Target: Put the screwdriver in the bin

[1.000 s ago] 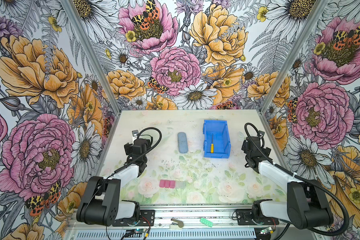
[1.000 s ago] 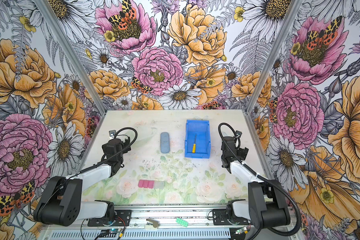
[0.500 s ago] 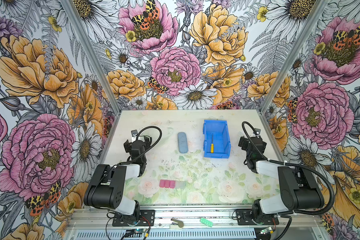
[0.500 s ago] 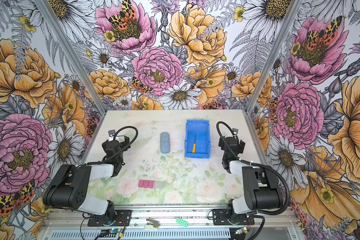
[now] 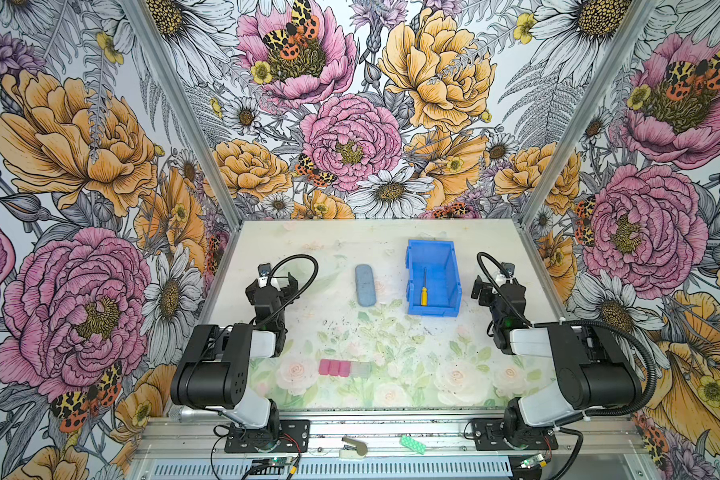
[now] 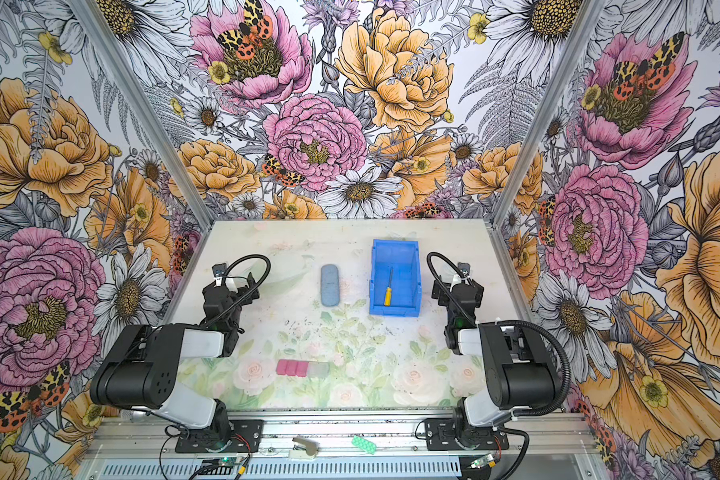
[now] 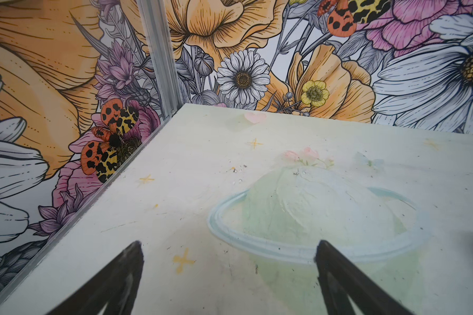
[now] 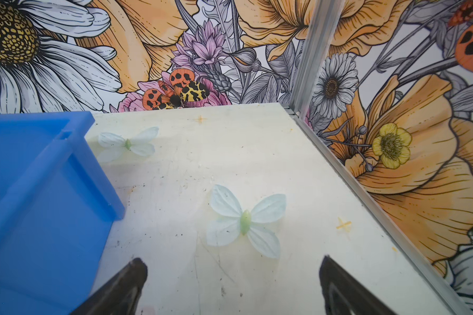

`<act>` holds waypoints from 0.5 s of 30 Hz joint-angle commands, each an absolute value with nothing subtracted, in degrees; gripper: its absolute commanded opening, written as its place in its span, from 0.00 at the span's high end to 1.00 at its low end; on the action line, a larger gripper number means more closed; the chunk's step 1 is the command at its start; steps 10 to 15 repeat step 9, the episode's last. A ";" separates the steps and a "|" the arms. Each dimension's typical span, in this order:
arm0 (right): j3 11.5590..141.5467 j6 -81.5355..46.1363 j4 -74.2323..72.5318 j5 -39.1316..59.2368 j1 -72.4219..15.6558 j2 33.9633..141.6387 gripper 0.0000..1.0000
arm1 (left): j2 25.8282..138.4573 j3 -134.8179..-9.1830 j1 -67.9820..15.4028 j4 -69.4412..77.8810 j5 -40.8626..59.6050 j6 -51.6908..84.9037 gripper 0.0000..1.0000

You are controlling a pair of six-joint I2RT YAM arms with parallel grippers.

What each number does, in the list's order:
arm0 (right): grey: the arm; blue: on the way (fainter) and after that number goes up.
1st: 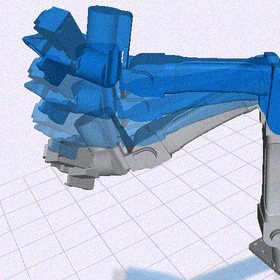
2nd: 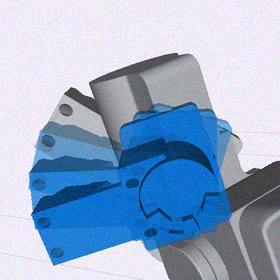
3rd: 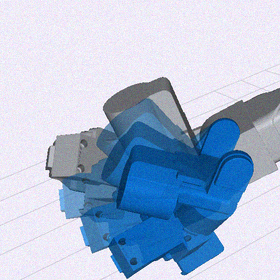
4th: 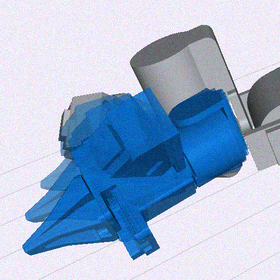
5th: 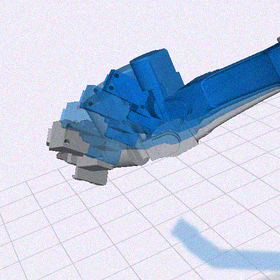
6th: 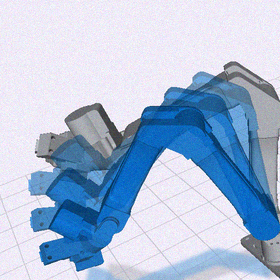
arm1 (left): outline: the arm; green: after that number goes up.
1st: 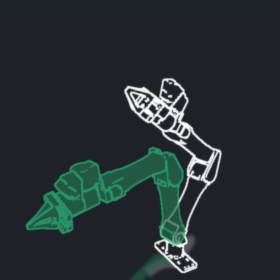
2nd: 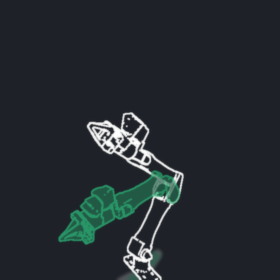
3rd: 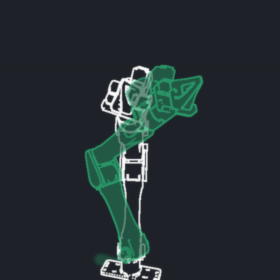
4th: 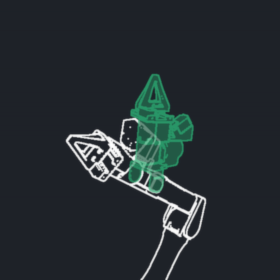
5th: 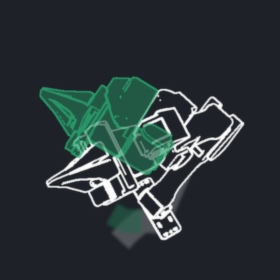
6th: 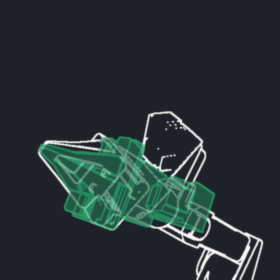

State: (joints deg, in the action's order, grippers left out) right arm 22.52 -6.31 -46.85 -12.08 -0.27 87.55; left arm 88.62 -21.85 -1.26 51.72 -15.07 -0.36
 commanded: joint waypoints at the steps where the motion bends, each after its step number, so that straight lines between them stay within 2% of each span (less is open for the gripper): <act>1: 22.08 -5.53 -50.39 -10.99 0.18 87.98 0.00 | 88.75 -21.35 -1.22 54.21 -13.49 0.14 0.01; 15: 22.07 -5.54 -50.11 -10.92 0.14 87.86 0.01 | 88.75 -21.27 -1.37 54.26 -13.42 0.00 0.01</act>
